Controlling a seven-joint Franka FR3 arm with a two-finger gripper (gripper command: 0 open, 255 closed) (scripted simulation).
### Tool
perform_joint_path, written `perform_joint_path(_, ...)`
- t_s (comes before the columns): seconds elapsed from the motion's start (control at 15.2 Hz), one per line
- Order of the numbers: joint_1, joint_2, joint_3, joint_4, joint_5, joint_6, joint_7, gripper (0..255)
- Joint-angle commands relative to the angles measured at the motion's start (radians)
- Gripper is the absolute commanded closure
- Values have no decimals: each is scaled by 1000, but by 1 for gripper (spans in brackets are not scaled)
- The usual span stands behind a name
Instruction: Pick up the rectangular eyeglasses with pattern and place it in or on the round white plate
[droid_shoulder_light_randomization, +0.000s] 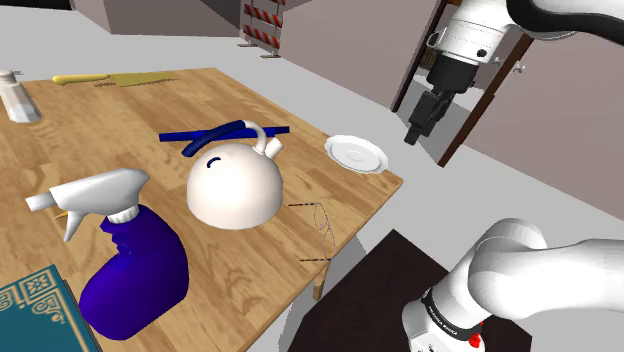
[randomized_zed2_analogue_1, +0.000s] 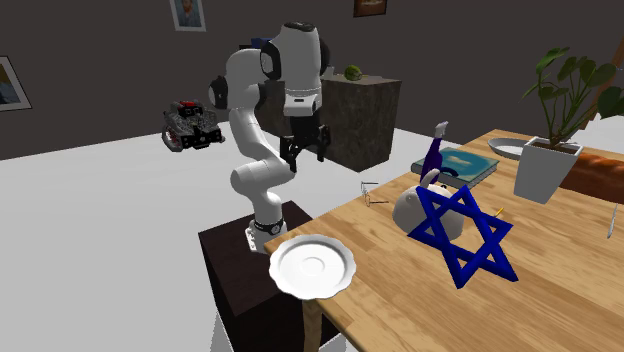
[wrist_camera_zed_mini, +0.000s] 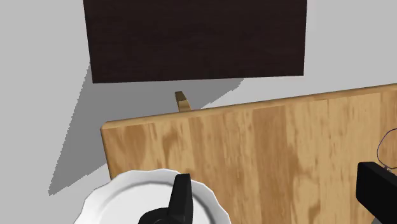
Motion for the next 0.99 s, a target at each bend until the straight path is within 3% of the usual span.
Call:
perform_joint_path(0.0,0,0,0,0,0,0,0,0)
perform_joint_path(0.46,14,-55,179,-144,120,138,221,0)
perform_joint_path(0.92,30,-17,379,-212,237,302,440,0)
